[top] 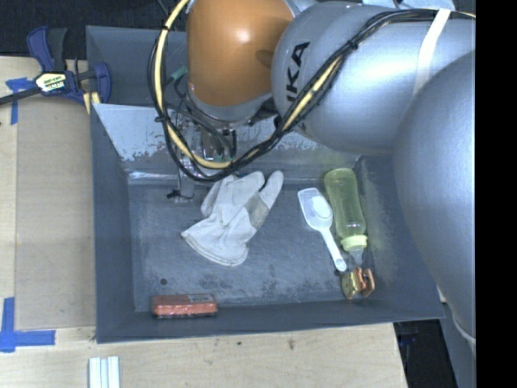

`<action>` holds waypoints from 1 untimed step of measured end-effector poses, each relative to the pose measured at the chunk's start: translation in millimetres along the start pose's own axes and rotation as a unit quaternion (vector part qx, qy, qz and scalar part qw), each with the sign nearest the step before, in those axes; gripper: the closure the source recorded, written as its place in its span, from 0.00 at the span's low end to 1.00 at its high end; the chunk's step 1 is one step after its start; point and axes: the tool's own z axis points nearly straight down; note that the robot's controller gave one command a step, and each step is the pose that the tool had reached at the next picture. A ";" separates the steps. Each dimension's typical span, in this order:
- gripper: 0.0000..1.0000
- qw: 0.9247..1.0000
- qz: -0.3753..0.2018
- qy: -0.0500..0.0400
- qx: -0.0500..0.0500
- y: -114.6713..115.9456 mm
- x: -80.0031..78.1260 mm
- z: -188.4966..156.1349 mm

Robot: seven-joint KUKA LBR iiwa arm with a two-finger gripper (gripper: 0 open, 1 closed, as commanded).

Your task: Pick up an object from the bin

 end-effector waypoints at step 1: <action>0.00 1.000 -0.031 -0.003 -0.001 1.2 0.9 47.4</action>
Offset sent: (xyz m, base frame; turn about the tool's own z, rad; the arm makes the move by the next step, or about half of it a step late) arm -0.0596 -0.0219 -0.1513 -0.3874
